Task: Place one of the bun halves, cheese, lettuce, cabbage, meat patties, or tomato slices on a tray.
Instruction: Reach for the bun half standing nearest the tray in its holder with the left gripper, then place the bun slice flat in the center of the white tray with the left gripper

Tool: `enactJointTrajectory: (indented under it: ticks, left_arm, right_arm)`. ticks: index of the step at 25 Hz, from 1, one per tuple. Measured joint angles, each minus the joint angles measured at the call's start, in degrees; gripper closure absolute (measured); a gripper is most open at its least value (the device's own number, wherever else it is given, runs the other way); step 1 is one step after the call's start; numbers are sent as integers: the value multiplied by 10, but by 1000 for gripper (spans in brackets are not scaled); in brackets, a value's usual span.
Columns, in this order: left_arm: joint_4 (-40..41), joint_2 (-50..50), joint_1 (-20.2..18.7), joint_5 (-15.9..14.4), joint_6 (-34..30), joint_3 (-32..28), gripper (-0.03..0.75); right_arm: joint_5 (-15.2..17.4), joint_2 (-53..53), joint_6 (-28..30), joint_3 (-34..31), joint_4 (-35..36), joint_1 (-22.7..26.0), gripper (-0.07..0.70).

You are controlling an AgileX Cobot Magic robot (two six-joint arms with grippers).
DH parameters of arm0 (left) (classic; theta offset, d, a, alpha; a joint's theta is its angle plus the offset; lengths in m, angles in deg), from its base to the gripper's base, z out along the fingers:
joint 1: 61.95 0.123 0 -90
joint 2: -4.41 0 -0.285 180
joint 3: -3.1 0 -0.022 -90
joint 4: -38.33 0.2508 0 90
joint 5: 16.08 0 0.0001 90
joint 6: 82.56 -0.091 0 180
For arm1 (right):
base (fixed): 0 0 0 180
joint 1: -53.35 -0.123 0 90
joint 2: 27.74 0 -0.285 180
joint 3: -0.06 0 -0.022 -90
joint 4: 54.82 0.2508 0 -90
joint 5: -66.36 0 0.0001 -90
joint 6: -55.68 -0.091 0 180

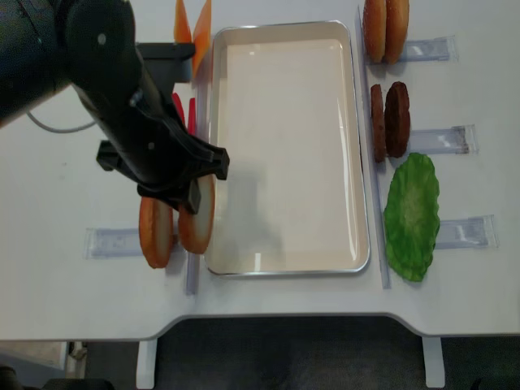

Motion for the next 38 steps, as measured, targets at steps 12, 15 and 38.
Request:
enactJointTrajectory:
  ticks: [12,15,38]
  left_arm:
    - [-151,0,0,100,-140,0,598]
    - [-194,0,7,116,-185,0,598]
    - [-616,130,113,237,-642,-119,598]
  right_arm:
    - [0,0,0,0,0,0,220]
    - [0,0,0,0,0,0,220]
    - [0,0,0,0,0,0,220]
